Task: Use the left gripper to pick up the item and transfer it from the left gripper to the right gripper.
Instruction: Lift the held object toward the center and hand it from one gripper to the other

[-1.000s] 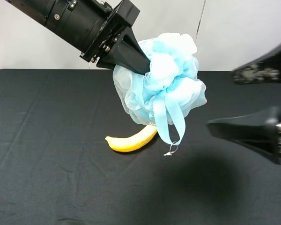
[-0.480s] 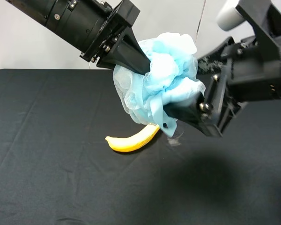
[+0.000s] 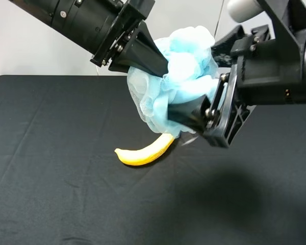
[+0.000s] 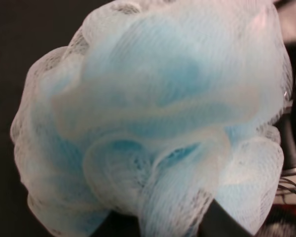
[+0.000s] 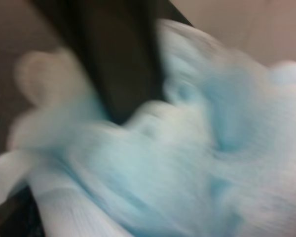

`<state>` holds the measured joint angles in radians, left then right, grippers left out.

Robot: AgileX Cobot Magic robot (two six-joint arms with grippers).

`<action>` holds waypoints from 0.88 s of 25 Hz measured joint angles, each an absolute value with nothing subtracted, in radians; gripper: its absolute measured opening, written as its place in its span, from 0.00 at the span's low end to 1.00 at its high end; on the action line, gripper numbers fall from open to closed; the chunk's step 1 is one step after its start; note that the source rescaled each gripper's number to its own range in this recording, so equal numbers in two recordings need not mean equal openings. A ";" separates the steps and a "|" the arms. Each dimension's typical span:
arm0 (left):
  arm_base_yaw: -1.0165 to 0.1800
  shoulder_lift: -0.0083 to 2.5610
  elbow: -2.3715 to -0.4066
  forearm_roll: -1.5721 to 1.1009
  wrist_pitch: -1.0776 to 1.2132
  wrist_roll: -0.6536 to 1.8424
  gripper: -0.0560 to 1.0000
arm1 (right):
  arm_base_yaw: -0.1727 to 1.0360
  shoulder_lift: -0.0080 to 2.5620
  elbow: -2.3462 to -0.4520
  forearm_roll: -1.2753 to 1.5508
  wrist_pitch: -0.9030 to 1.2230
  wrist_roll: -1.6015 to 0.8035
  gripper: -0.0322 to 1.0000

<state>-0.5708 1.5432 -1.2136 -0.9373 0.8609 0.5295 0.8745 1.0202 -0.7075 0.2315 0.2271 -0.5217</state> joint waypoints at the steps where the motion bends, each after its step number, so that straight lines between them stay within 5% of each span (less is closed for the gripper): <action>1: -0.571 1.543 -1.214 -0.947 0.871 0.539 0.07 | 0.885 1.022 -0.708 0.231 0.217 -0.524 1.00; 17: -0.570 1.545 -1.214 -1.039 0.950 0.598 0.06 | 0.898 1.170 -0.717 0.235 0.170 -0.524 1.00; 18: -0.570 1.545 -1.214 -1.044 0.951 0.599 0.06 | 0.898 1.170 -0.717 0.235 0.170 -0.524 0.94; 19: -0.570 1.545 -1.214 -1.045 0.952 0.600 0.06 | 0.898 1.170 -0.717 0.235 0.170 -0.524 0.69; 20: -0.570 1.545 -1.214 -1.047 0.955 0.600 0.06 | 0.898 1.170 -0.717 0.235 0.170 -0.524 0.32; 21: -0.570 1.545 -1.214 -1.049 0.958 0.600 0.06 | 0.898 1.170 -0.717 0.235 0.170 -0.524 0.12; 22: -0.570 1.545 -1.214 -1.050 0.959 0.600 0.06 | 0.898 1.170 -0.717 0.235 0.170 -0.524 0.11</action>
